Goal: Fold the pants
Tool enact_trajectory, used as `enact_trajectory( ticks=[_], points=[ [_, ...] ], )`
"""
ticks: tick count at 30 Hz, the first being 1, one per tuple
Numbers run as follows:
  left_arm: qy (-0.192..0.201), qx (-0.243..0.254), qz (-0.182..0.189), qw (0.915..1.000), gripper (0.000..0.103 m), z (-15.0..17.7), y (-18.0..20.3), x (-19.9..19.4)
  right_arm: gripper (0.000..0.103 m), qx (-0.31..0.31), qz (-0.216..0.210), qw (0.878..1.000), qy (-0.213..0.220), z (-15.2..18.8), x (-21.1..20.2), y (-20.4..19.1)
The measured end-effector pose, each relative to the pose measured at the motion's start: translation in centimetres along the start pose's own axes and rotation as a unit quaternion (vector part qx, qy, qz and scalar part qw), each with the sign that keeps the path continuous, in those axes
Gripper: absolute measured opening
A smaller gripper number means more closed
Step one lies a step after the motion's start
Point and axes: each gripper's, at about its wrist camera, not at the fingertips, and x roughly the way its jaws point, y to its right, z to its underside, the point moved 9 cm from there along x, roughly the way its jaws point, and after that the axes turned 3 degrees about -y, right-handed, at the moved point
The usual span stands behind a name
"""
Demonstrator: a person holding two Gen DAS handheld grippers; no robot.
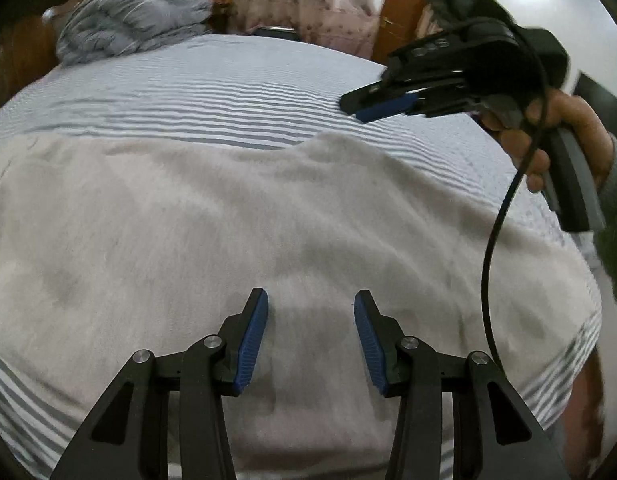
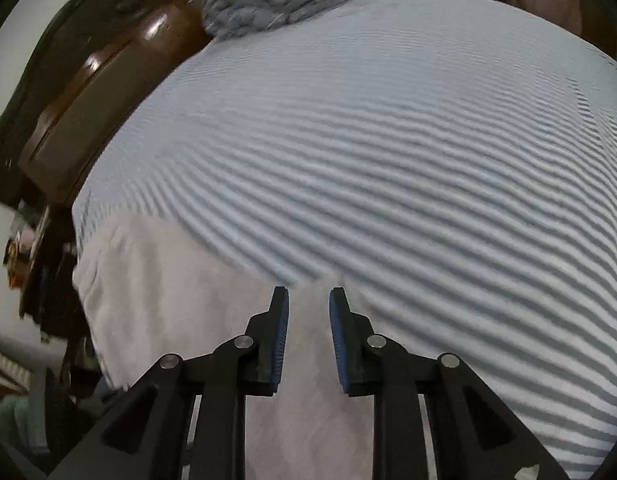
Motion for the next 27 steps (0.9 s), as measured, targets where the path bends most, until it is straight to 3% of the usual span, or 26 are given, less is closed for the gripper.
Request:
enact_trajectory(
  ticks=[2, 4, 9, 19, 22, 24, 27],
  points=[
    [-0.007, 0.024, -0.006, 0.9997, 0.046, 1.0, 0.8, -0.2, 0.02, -0.009, -0.004, 1.0, -0.025, 1.2, 1.5, -0.4],
    [-0.015, 0.03, -0.014, 0.9993, 0.046, 1.6, 0.9, 0.1, 0.018, -0.012, 0.02, 0.999, -0.032, 1.8, 2.8, 0.0],
    [-0.019, 0.04, -0.019, 0.9988, 0.046, 1.9, 0.9, 0.7, 0.0, 0.003, 0.052, 0.998, -0.041, 1.2, 5.5, 1.7],
    [-0.015, 0.045, -0.021, 0.9987, 0.047, 2.4, 1.2, 0.9, 0.0, 0.024, 0.05, 0.998, -0.039, 0.1, 5.9, 1.8],
    [-0.017, 0.045, -0.015, 0.9987, 0.047, 2.3, 1.3, 0.8, 0.008, 0.064, 0.008, 0.998, -0.025, 0.3, 4.2, 2.0],
    [-0.021, 0.04, -0.008, 0.999, 0.047, 2.1, 1.0, 0.8, 0.024, 0.071, 0.018, 0.997, -0.001, 0.6, 1.6, 2.1],
    [-0.023, 0.027, -0.002, 0.9993, 0.047, 1.9, 0.7, 0.7, 0.028, 0.085, 0.037, 0.995, 0.032, 2.4, -3.7, 2.3]
  ],
)
